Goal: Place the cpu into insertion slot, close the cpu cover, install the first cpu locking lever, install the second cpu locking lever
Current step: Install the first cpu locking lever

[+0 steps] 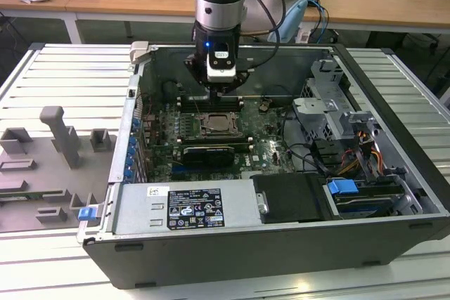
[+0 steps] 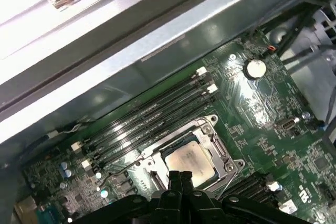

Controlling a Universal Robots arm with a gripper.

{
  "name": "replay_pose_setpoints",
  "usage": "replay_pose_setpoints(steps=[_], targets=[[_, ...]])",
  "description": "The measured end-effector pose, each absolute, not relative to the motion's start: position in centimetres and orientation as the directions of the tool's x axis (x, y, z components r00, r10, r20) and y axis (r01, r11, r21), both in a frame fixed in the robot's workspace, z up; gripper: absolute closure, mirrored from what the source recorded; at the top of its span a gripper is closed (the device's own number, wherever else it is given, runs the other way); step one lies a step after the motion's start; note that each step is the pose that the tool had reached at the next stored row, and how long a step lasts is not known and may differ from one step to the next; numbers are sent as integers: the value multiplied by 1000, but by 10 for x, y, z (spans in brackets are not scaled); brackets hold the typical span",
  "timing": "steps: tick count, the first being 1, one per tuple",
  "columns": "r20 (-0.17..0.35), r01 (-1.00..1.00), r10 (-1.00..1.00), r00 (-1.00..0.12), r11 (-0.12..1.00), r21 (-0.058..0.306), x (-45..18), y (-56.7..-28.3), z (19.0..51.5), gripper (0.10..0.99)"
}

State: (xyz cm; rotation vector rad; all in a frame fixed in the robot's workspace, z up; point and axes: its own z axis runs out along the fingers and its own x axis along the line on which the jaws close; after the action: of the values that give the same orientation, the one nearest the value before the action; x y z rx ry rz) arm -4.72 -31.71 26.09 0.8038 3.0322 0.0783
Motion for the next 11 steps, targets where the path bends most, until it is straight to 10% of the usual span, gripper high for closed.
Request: replay_pose_setpoints(steps=[11], targets=[[9,183,183,-983,982,49,-47,-317,260,980]])
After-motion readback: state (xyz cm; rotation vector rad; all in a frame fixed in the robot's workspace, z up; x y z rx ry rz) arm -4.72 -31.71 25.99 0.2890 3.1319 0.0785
